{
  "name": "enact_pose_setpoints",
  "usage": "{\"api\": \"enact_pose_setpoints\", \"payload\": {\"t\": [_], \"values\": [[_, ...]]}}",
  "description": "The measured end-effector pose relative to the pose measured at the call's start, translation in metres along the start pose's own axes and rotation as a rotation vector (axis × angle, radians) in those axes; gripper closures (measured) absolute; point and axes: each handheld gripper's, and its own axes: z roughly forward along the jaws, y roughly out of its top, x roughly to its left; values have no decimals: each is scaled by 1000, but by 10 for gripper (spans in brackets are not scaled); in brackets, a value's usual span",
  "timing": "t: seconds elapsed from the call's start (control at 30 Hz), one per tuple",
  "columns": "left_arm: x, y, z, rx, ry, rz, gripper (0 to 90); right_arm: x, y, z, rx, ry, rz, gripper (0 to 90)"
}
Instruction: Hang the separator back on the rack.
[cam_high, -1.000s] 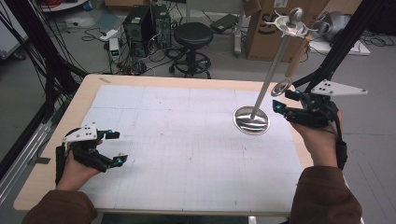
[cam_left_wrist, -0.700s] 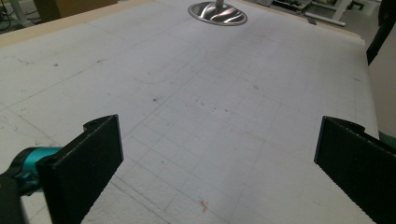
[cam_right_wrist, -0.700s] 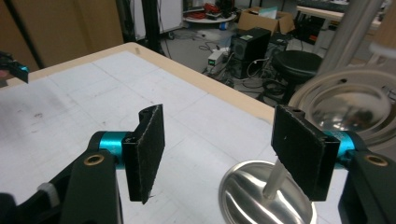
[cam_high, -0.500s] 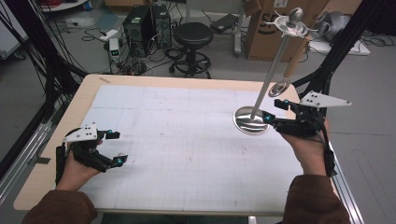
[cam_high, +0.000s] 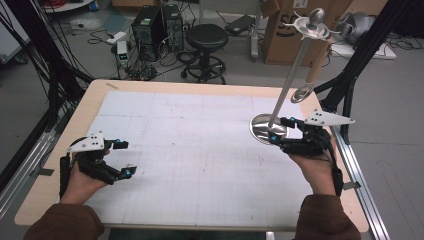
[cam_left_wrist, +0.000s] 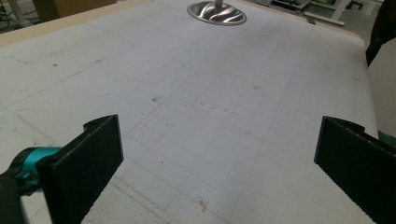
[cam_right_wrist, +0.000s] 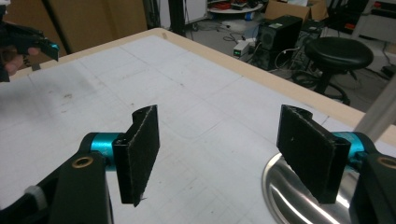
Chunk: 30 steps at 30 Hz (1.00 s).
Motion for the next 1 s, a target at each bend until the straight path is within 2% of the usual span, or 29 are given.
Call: {"api": "enact_pose_setpoints", "payload": {"t": [0.37,0.47,0.67,1.0], "values": [[0,0,0,0,2,-1,17,13,-24,18,2,60,17,273],[0,0,0,1,1,1,17,16,-28,25,30,72,14,265],[1,0,0,-1,2,2,17,21,-36,34,49,86,12,245],[3,0,-1,-14,4,-11,17,22,-51,43,81,104,55,201]]}}
